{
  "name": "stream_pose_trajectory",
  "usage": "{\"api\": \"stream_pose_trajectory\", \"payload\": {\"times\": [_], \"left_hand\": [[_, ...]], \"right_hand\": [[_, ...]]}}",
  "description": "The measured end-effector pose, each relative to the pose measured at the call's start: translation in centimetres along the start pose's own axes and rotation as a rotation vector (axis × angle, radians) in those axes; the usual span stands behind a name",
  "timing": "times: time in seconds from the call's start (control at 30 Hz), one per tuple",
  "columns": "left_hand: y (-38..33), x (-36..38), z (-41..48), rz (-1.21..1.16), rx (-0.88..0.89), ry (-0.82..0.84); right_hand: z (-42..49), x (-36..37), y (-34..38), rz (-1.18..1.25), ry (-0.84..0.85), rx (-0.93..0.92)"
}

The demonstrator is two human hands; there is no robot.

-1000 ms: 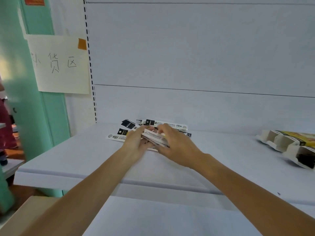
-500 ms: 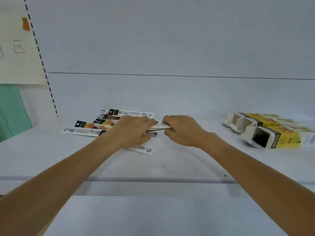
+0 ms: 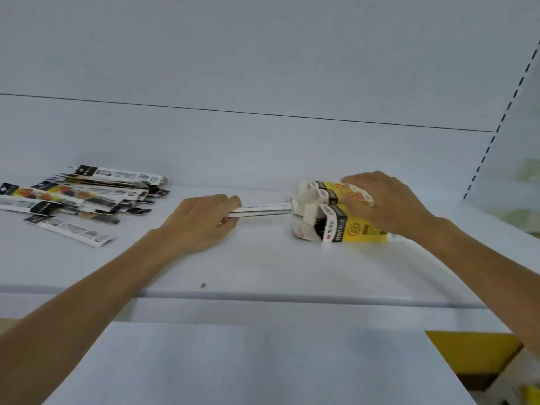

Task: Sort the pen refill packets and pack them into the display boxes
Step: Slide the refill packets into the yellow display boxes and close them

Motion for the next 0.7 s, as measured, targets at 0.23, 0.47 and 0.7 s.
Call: {"api": "stream_pose_trajectory", "payload": {"times": [0.23,0.47,0.7], "left_hand": [[-3.3,-0.2,0.5,0.033,-0.058,0.007],[-6.4,-0.1,2.2,0.090,0.000,0.024],[-9.8,0.7,4.8,0.006,-0.054,0.101]], "right_hand": [[-1.6,2.7,-2.9,0.089,-0.187,-0.017],[-1.7,2.8,-3.1,0.091,-0.219,-0.021],[-1.5,3.0,-3.3,0.095,-0.225,-0.018]]}}
Point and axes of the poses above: each hand's wrist, its own z-axis towards the middle knuckle, its own x-axis out of the palm, y = z × x, the point moved 6 cm from there along z, towards the middle knuckle, and after that the axes turned 2 degrees about z, right-handed, at the moved point
